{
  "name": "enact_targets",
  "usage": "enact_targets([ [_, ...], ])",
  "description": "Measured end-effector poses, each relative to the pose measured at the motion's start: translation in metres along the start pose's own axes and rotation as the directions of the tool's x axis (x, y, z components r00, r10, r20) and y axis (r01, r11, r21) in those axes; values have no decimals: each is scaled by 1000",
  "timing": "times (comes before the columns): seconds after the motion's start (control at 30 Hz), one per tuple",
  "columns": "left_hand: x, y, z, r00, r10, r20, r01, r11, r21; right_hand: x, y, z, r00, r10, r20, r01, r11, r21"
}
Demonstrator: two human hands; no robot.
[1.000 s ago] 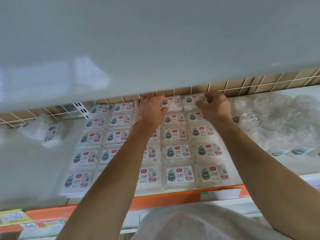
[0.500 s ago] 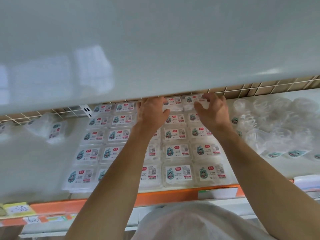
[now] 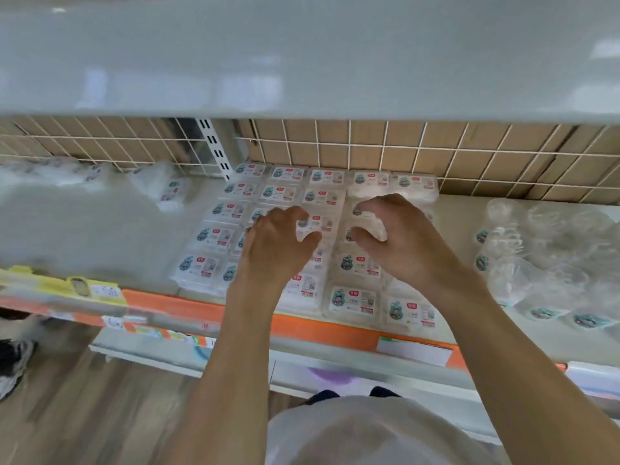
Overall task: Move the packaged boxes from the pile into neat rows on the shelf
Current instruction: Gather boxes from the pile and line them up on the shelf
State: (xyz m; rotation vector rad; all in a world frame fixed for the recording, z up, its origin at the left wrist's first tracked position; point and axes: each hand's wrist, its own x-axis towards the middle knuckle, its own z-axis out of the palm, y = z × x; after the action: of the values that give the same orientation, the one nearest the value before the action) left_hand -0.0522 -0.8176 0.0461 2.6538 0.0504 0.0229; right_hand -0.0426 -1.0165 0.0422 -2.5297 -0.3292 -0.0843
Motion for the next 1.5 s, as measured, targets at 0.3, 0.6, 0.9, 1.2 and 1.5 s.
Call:
enact_targets([
  [0.3,-70,-48,-17,975,-186,-121,180,982,-62,-14,-54,10,950,-161,267,168,986,-3],
  [0.6,-105,-131,-66,923,-325,-206,309,945,-103,1,-145,66,890,-329,315,338,941,28],
  [0.9,-106,-252,-124,925,-320,-204,312,947,-71,18,-253,153,885,-320,337,317,946,67],
  [1.2,-83,-324,-152,949,-275,-152,264,960,-90,51,-314,203,892,-238,383,255,967,8],
  [1.5,-23,-361,-145,960,-263,-98,253,962,-100,115,-311,228,918,-85,387,102,994,-24],
])
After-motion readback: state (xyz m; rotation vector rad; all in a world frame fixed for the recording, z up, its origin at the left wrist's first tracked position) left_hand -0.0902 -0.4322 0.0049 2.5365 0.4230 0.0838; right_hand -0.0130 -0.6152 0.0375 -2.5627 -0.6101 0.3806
